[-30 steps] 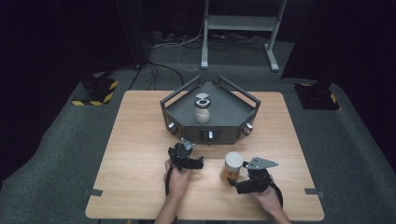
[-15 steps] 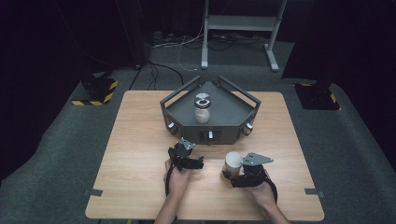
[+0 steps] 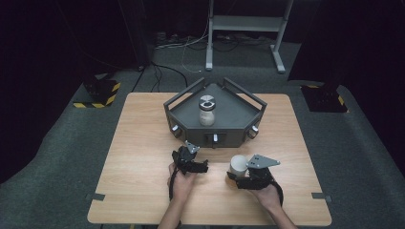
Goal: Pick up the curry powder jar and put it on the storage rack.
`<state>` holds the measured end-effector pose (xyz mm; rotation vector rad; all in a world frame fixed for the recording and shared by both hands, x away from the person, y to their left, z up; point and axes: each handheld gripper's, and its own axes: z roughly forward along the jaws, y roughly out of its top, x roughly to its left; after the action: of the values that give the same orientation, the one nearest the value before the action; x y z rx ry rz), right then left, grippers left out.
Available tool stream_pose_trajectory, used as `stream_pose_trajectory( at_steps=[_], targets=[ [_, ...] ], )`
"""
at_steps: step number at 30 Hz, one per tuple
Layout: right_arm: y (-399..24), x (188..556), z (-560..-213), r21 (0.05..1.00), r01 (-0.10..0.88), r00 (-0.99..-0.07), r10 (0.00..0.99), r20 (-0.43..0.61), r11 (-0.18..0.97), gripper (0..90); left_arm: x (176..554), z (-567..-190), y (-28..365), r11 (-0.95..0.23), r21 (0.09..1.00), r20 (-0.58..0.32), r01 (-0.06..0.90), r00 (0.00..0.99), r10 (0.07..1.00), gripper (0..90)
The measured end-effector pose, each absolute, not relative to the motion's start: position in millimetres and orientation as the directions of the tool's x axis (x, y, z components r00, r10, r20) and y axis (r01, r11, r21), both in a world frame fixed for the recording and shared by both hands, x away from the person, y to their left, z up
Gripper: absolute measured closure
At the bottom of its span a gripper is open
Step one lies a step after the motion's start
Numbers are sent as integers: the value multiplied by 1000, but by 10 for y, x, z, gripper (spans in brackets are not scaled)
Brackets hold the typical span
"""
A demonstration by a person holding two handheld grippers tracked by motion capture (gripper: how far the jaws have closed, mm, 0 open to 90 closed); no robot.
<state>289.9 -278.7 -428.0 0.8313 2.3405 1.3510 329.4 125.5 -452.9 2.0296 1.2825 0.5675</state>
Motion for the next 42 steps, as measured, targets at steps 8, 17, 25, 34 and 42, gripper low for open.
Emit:
stream_pose_trajectory(
  at_steps=[8, 17, 25, 34, 42],
  targets=[
    [-2786, 2859, -4305, 870, 316, -778, 628, 9, 378, 334, 3294, -4529, 1255, -300, 727, 13, 618, 425, 905, 39],
    [-2785, 2838, -4313, 873, 310, -776, 631, 3, 376, 339, 3294, -4530, 1255, -300, 727, 12, 618, 424, 905, 39],
    [-2770, 2837, -4290, 869, 303, -780, 626, -10, 391, 340, 3296, -4529, 1258, -299, 727, 11, 618, 425, 905, 39],
    [-2799, 2867, -4226, 874, 300, -782, 623, -4, 382, 340, 3295, -4530, 1258, -298, 727, 10, 618, 425, 905, 39],
    [-2838, 2911, -4105, 873, 303, -773, 634, -8, 381, 340, 3295, -4529, 1256, -299, 727, 11, 618, 425, 905, 39]
  ],
)
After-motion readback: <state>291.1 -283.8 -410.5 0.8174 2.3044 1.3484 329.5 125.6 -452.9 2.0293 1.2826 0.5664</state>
